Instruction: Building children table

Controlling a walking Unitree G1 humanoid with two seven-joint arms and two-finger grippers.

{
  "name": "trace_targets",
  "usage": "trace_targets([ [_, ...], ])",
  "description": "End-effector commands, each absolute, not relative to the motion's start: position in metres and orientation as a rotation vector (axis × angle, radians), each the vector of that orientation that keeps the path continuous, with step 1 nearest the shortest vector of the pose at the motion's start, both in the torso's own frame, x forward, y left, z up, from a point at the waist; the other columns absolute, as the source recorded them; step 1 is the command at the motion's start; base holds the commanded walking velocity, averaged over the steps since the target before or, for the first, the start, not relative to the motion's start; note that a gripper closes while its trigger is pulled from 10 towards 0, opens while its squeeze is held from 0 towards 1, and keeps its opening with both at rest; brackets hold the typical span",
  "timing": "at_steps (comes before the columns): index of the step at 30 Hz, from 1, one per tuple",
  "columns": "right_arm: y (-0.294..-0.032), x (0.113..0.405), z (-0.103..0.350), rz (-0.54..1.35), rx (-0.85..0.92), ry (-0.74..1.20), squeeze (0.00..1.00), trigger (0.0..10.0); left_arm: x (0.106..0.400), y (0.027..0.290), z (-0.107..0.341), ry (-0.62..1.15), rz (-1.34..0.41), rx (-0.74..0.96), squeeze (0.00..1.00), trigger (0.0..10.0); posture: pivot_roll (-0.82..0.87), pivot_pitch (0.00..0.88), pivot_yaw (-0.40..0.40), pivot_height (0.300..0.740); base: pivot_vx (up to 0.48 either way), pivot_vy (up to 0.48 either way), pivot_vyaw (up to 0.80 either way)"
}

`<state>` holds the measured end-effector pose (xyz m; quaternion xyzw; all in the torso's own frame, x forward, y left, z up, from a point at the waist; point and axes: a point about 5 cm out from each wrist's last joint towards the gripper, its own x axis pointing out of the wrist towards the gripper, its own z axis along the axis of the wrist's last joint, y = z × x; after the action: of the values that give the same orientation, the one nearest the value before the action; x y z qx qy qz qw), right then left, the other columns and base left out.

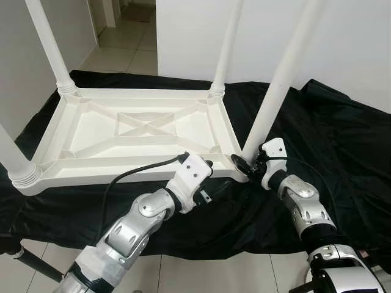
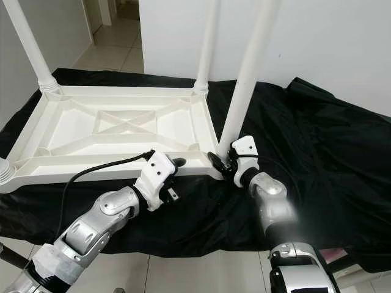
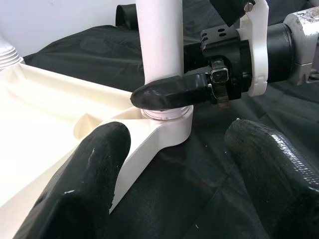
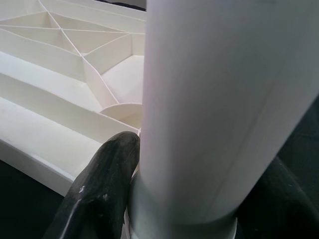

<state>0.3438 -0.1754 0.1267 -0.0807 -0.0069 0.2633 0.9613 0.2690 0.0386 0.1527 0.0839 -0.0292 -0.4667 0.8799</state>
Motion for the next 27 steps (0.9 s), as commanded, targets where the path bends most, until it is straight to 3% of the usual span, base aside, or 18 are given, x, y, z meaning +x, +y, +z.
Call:
trace_targets([
  [1, -0.176, 0.341, 0.116, 0.550, -0.181, 0.040, 0.00, 0.0, 0.262, 0.034, 0.149, -0.036, -1.087, 0.189, 0.00, 10.0, 0.02, 0.004, -0.064, 0.740, 0.000, 0.000, 0.00],
  [4, -0.176, 0.341, 0.115, 0.552, -0.183, 0.044, 0.00, 0.0, 0.262, 0.034, 0.149, -0.036, -1.087, 0.189, 0.00, 10.0, 0.02, 0.006, -0.064, 0.740, 0.000, 0.000, 0.00],
  [5, -0.177, 0.341, 0.114, 0.537, -0.174, 0.045, 0.00, 10.0, 0.262, 0.034, 0.149, -0.032, -1.087, 0.188, 0.00, 10.0, 0.02, 0.007, -0.065, 0.740, 0.000, 0.000, 0.00],
  [27, -0.158, 0.332, 0.123, 0.179, 0.006, -0.036, 0.00, 10.0, 0.269, 0.041, 0.153, -0.034, -1.060, 0.158, 0.00, 10.0, 0.01, 0.003, -0.054, 0.740, 0.000, 0.000, 0.00],
])
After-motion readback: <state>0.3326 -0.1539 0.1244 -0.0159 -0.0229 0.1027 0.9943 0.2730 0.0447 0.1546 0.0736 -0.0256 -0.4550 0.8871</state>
